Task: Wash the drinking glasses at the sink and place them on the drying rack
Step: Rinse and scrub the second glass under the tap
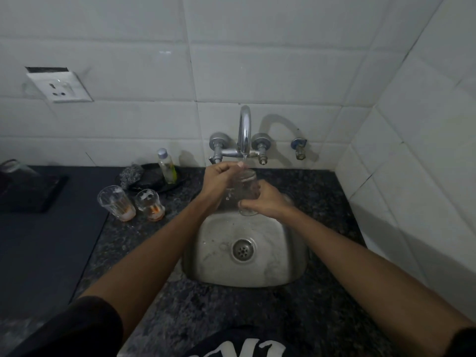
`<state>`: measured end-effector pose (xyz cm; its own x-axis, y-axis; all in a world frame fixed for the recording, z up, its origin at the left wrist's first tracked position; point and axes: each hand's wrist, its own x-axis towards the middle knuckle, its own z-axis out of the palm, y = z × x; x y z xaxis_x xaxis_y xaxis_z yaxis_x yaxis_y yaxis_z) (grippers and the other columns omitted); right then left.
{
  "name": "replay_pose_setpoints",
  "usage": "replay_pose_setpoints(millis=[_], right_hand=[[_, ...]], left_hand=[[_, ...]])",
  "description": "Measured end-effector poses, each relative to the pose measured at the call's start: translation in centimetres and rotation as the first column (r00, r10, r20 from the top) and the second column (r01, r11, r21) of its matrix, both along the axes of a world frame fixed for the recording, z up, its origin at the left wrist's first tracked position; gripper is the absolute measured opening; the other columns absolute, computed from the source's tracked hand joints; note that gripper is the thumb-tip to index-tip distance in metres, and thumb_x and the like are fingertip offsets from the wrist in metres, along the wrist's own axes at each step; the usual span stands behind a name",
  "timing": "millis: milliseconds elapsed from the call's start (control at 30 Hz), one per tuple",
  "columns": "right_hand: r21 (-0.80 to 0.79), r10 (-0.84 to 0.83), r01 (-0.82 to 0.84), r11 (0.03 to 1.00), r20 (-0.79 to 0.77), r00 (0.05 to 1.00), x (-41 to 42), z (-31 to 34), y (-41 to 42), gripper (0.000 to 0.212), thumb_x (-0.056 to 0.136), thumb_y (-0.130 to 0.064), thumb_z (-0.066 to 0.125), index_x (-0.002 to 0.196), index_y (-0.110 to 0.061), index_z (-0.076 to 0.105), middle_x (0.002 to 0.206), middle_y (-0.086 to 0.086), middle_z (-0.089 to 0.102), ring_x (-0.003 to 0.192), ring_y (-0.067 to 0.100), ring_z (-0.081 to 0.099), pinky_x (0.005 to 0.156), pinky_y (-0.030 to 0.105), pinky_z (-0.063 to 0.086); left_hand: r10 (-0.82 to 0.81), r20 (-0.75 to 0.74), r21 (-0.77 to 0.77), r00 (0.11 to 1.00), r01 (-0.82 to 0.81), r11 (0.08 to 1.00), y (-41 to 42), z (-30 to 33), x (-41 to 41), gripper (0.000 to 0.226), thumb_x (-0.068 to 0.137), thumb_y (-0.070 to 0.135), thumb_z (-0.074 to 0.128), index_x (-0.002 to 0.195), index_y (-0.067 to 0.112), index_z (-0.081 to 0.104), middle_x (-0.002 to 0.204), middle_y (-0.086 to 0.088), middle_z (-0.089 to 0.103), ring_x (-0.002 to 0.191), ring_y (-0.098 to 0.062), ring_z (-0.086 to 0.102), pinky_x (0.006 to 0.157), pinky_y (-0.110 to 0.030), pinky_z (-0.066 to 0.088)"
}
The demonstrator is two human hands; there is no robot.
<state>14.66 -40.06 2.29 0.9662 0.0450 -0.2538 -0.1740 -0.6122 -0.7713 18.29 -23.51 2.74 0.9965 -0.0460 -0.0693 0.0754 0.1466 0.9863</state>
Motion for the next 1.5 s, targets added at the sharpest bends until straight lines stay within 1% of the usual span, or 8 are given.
replay_pose_setpoints(millis=[200,400,600,733,867,1100,1300,1500], right_hand=[[0.071,0.003,-0.006,0.997,0.049,0.999,0.4,-0.2,0.0,0.071,0.057,-0.038,0.092,0.115,-0.019,0.057,0.108,-0.003,0.065,0.098,0.017,0.067,0.084,0.042,0.06],[0.167,-0.005,-0.004,0.986,0.056,0.998,1.6,-1.4,0.1,0.08,0.046,-0.039,0.091,0.118,-0.027,0.057,0.113,-0.005,0.069,0.105,0.014,0.069,0.094,0.045,0.059],[0.243,0.009,-0.021,0.97,0.05,0.999,2.5,-1.1,0.3,0.086,0.051,-0.036,0.092,0.13,-0.033,0.058,0.119,-0.008,0.072,0.112,0.012,0.069,0.1,0.044,0.058],[0.25,0.014,-0.031,0.968,0.069,0.997,2.6,-1.3,0.4,0.077,0.057,-0.02,0.096,0.125,-0.034,0.062,0.114,-0.008,0.075,0.107,0.012,0.072,0.096,0.046,0.06],[0.238,0.001,-0.025,0.971,0.101,0.995,2.5,-1.8,0.3,0.077,0.057,-0.023,0.097,0.125,-0.029,0.062,0.115,-0.008,0.074,0.107,0.01,0.071,0.098,0.039,0.059],[0.206,-0.009,-0.016,0.978,0.123,0.992,2.5,-2.0,0.2,0.071,0.061,-0.018,0.098,0.123,-0.024,0.063,0.114,-0.007,0.074,0.106,0.009,0.07,0.096,0.034,0.058],[0.192,0.009,-0.036,0.981,0.143,0.99,2.4,-1.4,0.3,0.069,0.065,-0.012,0.096,0.125,-0.021,0.062,0.113,-0.008,0.072,0.103,0.004,0.068,0.083,0.016,0.051],[0.199,-0.001,-0.034,0.979,0.173,0.985,2.6,-1.6,0.5,0.072,0.063,-0.014,0.098,0.126,-0.022,0.062,0.114,-0.007,0.073,0.105,0.009,0.07,0.092,0.028,0.057]], left_hand=[[0.163,-0.025,-0.007,0.986,-0.163,0.987,0.8,-0.6,0.8,0.018,0.091,0.008,0.077,0.106,0.001,0.072,0.098,-0.018,0.077,0.083,-0.023,0.075,0.075,-0.035,0.063],[0.473,-0.176,0.127,0.863,-0.457,0.881,1.1,-3.4,3.1,0.036,0.084,0.014,0.084,0.104,0.012,0.056,0.103,-0.015,0.07,0.088,-0.025,0.073,0.077,-0.04,0.065],[0.346,-0.14,0.36,0.928,-0.278,0.89,1.0,-4.1,5.5,0.036,0.089,0.026,0.079,0.115,0.011,0.06,0.111,-0.007,0.07,0.1,-0.022,0.069,0.092,-0.042,0.059],[0.352,-0.051,0.535,0.935,-0.272,0.8,1.0,-3.8,6.5,0.015,0.096,0.015,0.066,0.109,0.008,0.064,0.108,-0.014,0.07,0.102,-0.032,0.068,0.092,-0.048,0.057],[0.319,0.053,0.641,0.946,-0.278,0.716,1.2,-3.6,6.7,0.015,0.096,0.01,0.061,0.103,-0.002,0.068,0.1,-0.021,0.072,0.095,-0.035,0.068,0.08,-0.038,0.053],[0.244,0.073,0.725,0.967,-0.22,0.653,1.0,-3.1,6.3,0.017,0.094,0.002,0.058,0.108,-0.002,0.065,0.1,-0.018,0.069,0.086,-0.027,0.06,0.073,-0.033,0.042],[0.174,0.062,0.796,0.983,-0.153,0.585,1.0,-2.6,5.8,0.02,0.091,0.0,0.06,0.111,0.0,0.063,0.103,-0.02,0.068,0.091,-0.031,0.062,0.075,-0.033,0.043],[0.144,0.057,0.821,0.988,-0.129,0.556,1.2,-2.4,5.7,0.022,0.092,0.003,0.061,0.114,0.0,0.063,0.106,-0.022,0.07,0.099,-0.039,0.067,0.076,-0.038,0.05]])
